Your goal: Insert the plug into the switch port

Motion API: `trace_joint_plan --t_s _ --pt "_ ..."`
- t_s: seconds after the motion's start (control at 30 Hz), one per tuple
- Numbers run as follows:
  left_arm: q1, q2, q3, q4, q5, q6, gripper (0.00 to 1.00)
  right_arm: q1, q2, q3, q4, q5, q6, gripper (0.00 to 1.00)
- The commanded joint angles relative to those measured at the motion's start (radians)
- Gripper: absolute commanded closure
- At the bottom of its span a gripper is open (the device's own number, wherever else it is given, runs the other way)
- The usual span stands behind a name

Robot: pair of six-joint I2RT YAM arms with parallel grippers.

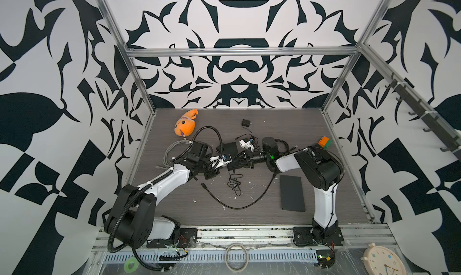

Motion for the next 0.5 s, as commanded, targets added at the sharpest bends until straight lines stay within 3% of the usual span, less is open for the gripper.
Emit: trace_joint_plan --t_s 0.0,0.47 --pt "0.001 0.019 0.029 0.024 0.099 0.025 1.00 0.049 -0.041 0.015 0.128 -0.055 -0.019 0.96" --pt "0.024 0.019 0.028 0.025 0.087 0.037 1.00 0.052 -0.034 0.014 0.164 -0.056 0.004 0.96"
